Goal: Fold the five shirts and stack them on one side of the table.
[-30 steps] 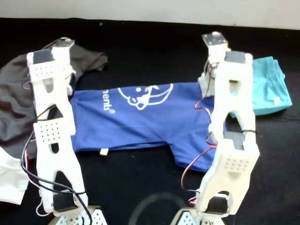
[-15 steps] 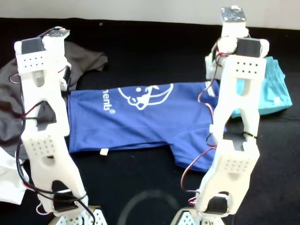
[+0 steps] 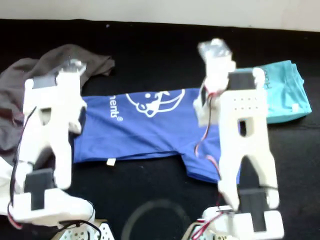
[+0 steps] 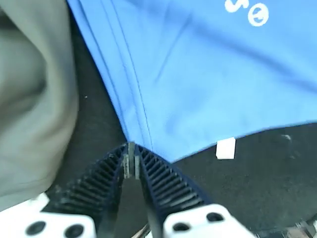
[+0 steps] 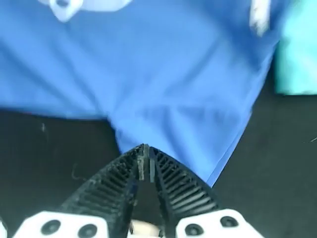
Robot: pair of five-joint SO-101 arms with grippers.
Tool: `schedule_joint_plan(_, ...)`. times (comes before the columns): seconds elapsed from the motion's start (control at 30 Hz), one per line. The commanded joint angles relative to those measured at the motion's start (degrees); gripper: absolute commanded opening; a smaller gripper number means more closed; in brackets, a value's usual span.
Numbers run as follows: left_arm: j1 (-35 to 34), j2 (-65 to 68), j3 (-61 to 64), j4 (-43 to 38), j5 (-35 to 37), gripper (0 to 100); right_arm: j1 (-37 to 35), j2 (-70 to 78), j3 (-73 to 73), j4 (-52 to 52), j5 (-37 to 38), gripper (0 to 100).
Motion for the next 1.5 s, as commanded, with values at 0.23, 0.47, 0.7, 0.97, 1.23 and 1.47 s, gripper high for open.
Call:
schedule_joint_plan(0.23,1.01,-10.95,28.53,-22.42,-0.44,1,-1.45,-19.12,49.8,-28.35,10.11,0.5)
schedule_joint_plan(0.47,1.1,-11.38,36.09,-31.56,-0.18,1,-1.71,-19.38,64.57,-43.12,13.98,0.5)
schedule_joint_plan(0.7,1.1,-11.03,36.53,-31.74,-0.09,1,-1.71,-20.0,64.4,-40.4,14.15,0.5)
schedule_joint_plan(0.97,1.1,-11.03,36.53,-31.82,1.58,1,-1.45,-20.0,51.47,-27.82,16.18,0.5)
schedule_joint_plan(1.23,0.84,-11.03,36.53,-31.91,4.22,1,-1.36,-19.91,49.36,-19.21,39.47,8.7)
schedule_joint_plan(1.47,0.75,-11.03,36.53,-31.91,4.22,1,-1.45,-19.38,55.08,-30.37,39.65,21.4)
